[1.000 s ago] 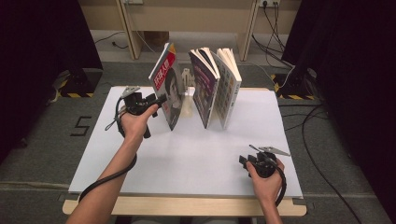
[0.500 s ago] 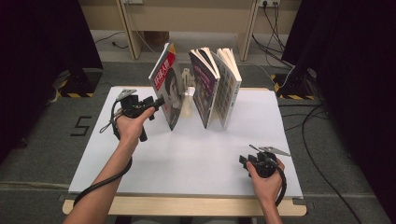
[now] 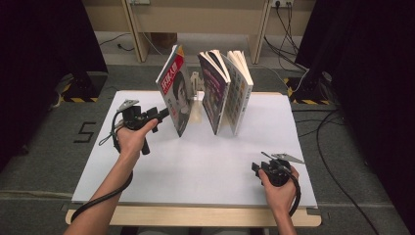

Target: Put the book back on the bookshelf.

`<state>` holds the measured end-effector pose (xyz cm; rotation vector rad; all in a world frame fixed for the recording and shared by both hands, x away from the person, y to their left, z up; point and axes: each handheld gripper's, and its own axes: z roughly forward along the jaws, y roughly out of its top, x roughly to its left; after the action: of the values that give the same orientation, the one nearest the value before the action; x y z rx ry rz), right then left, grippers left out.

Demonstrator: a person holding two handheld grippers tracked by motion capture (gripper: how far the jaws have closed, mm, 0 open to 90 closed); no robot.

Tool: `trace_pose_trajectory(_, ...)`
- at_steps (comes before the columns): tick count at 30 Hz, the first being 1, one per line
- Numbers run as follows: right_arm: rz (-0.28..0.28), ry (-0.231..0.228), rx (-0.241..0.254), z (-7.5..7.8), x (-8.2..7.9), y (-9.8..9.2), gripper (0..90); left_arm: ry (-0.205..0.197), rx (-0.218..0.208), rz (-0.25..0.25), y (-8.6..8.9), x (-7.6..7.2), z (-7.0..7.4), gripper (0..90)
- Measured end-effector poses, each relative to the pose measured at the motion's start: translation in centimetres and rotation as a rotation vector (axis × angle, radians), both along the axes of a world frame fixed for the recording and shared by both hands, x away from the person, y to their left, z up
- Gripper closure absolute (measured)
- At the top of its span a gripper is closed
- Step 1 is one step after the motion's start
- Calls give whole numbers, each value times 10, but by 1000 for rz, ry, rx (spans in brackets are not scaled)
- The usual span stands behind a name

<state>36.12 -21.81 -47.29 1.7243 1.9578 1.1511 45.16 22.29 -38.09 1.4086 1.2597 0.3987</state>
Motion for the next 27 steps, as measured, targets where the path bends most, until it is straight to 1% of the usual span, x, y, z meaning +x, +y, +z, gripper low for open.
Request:
trace_pose_trajectory(6, -9, -3, 3, 0, 0, -3, 559, 11, 14, 1, 8, -6, -5, 413)
trace_pose_trajectory(8, -7, -4, 1, 0, 0, -3, 559, 12, 23, -5, 10, -8, -7, 413)
trace_pose_trajectory(12, -10, 1, 4, 0, -1, -2, 556, 12, 25, -3, 15, -14, -10, 413)
trace_pose_trajectory(16, -14, 3, 7, 1, -1, -1, 556, 11, 40, 0, 19, -18, -14, 412)
trace_pose_trajectory(18, -7, -5, -3, 0, 0, -1, 555, 13, 39, 3, 22, -20, -16, 411)
trace_pose_trajectory(20, -6, -2, -3, 0, 0, -1, 555, 14, 47, 5, 23, -22, -18, 410)
trace_pose_trajectory(21, -12, 4, 5, -1, 0, -1, 555, 12, 59, 4, 23, -23, -19, 409)
trace_pose_trajectory(22, -6, -4, -4, -1, 0, -2, 555, 12, 66, 4, 24, -25, -20, 407)
trace_pose_trajectory(23, -8, -2, -3, -1, 0, -2, 555, 12, 70, 2, 25, -26, -21, 407)
trace_pose_trajectory(27, -19, -5, 3, 0, -1, -3, 554, 16, 66, 4, 29, -31, -25, 405)
